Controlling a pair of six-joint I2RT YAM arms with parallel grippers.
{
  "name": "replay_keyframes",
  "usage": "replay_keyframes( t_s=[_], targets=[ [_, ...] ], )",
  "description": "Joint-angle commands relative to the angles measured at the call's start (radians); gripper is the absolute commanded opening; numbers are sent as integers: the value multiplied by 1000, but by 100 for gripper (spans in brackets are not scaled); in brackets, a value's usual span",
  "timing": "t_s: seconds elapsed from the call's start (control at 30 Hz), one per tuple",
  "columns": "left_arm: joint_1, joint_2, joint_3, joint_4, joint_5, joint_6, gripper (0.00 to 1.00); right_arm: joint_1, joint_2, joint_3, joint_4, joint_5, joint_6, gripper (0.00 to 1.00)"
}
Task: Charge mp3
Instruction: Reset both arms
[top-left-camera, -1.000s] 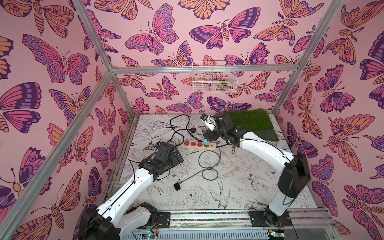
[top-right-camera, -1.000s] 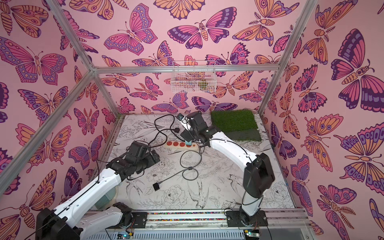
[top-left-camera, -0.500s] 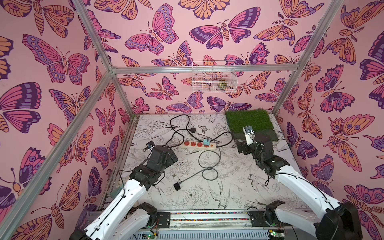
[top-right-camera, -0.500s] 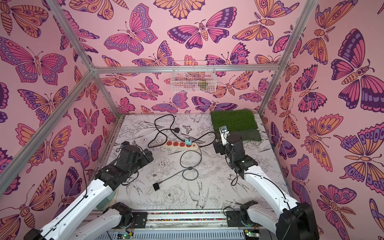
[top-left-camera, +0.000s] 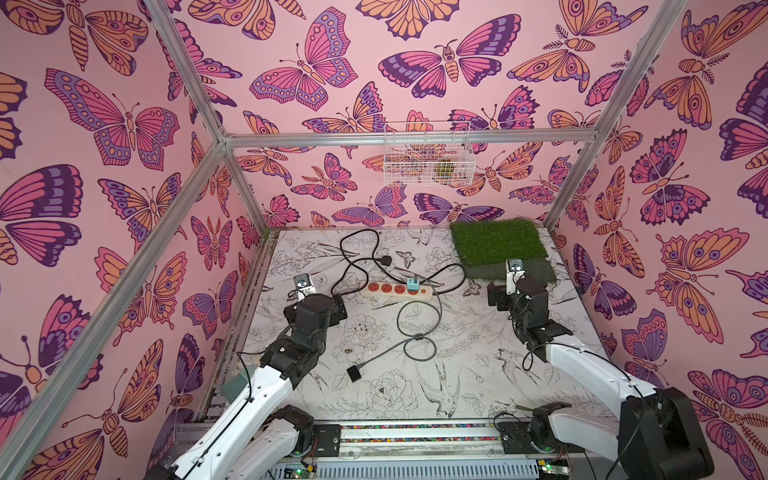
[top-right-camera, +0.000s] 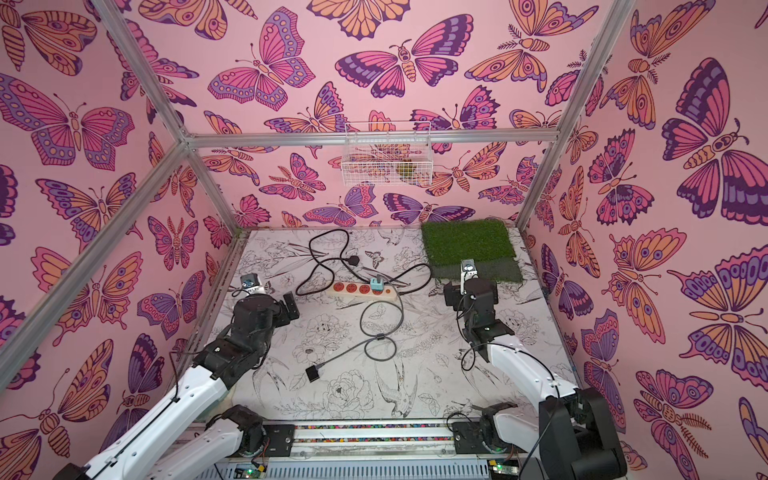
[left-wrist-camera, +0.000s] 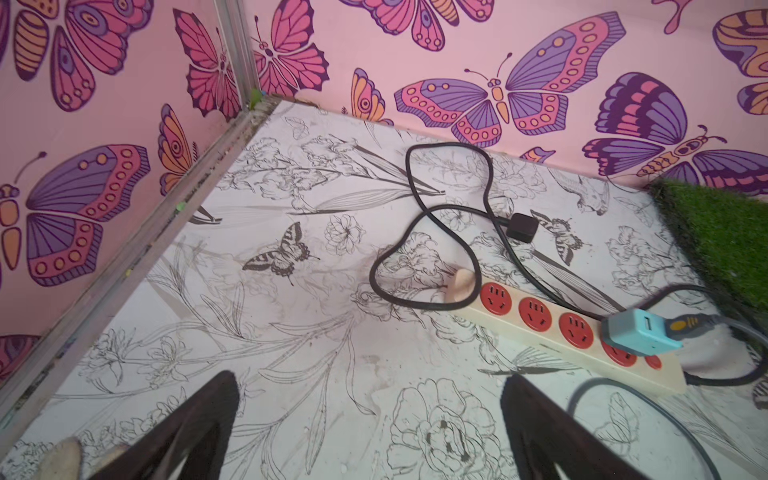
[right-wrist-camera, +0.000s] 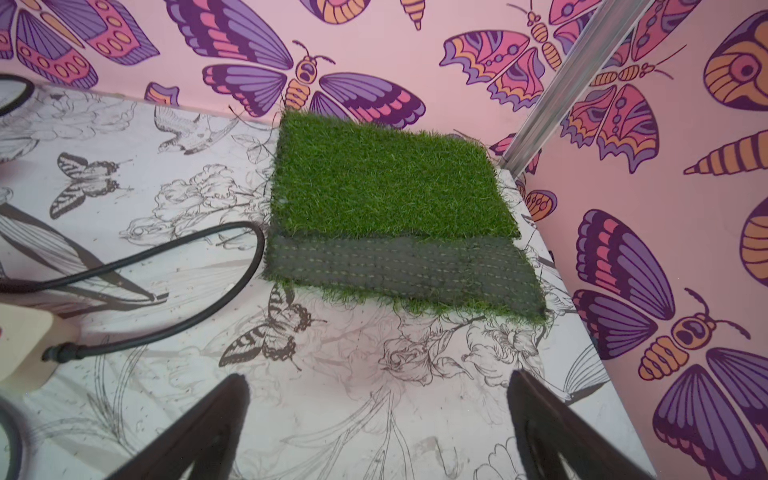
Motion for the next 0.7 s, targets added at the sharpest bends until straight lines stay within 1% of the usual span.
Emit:
replay_keyframes(
  t_s=[0.0,0.07,0.13,0.17,0.23,0.27,0.3,0.37,0.47,0.5,0.6,0.67],
  targets=[
    [41,15,-44,85,-26,59,100,-12,37,-20,96,18,25,99],
    [63,20,-59,121,14,86,100,-25,56,-30,120,-4,37,99],
    [82,37,-80,189,8,147,100,-35,100,-30,124,-2,42,99],
    [98,50,-86,208,6,157,100,-39,119,-38,142,3,46,99],
    [145,77,-85,214,41,140,100,-42,156,-59,196,2,25,99],
    [163,89,-87,219,64,141,100,-42,168,-68,225,-22,4,99],
    [175,97,-88,224,73,130,100,-41,180,-67,232,-42,-15,99],
    [189,103,-98,233,96,122,100,-42,215,-79,276,-33,-20,99],
    [210,123,-133,311,70,137,100,-38,261,-134,430,-33,-51,99],
    [222,135,-141,333,67,141,100,-39,260,-146,451,-24,-46,99],
    [242,185,-137,356,63,141,100,-50,259,-147,449,10,-9,99],
    [248,206,-145,394,65,173,100,-74,261,-150,454,1,21,99]
  ],
)
